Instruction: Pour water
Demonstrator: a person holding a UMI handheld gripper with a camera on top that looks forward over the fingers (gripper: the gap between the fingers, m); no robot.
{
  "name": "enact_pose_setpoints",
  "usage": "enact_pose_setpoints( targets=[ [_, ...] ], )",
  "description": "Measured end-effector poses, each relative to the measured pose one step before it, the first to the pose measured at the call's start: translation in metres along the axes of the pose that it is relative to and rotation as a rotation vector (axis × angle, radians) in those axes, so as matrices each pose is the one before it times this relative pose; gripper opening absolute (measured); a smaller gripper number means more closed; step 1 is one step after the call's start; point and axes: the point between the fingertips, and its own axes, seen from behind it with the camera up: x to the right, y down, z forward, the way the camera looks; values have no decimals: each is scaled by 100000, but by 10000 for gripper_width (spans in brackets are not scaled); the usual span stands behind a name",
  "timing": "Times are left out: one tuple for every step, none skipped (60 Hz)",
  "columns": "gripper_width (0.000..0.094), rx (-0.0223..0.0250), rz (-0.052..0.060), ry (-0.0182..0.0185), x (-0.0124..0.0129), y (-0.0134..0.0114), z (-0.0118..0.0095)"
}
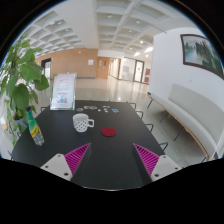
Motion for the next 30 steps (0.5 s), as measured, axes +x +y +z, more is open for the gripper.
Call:
enact_pose_setpoints(
  targets=[
    [854, -189, 149, -116, -43, 54, -13],
    [856, -150, -6, -212, -69, 55, -8],
    [857, -63, -159, -181, -81, 59, -23],
    [856, -125, -273, -70, -73, 88, -34],
    [854, -168, -403, 84, -62, 109, -33],
    [854, -194, -459, 220, -49, 112, -57],
    [853, -159, -546, 230, -62, 105, -47],
    [852, -117, -531, 183, -98, 2, 60],
    [852, -28, -640, 244, -53, 102, -50],
    [853, 24, -565, 250, -43, 161, -98],
    [852, 101, -328, 297, -40, 185, -116],
    [851, 10, -169, 362, -9, 253, -112],
    [852, -294, -17, 368, -95, 342, -141],
    [854, -331, 65, 71, -159, 383, -170],
    [853, -427, 122, -350, -261, 418, -188],
    [855, -520, 146, -643, -396, 463, -208],
    [856, -498, 152, -800, -447, 429, -210],
    [855, -412, 211, -779, -464, 434, -170],
    [854, -310, 122, -728, -446, 389, -153],
    [855, -304, -46, -778, -473, 411, -173],
    [853, -256, -228, -857, -568, 355, -107],
    [855, -128, -393, -839, -563, 271, -125],
    [857, 96, -484, -800, -584, 200, -86],
    [856, 279, -479, -711, -605, 131, -65],
    [856, 354, -429, -545, -603, 91, -62],
    [856, 418, -419, -542, -634, 55, -58],
    [853, 474, -383, -722, -731, 22, -76],
    [851, 455, -359, -977, -787, 0, -31],
    [857, 400, -348, -1013, -837, 9, 25],
    [858, 503, -283, -1027, -882, -51, -17]
  ],
)
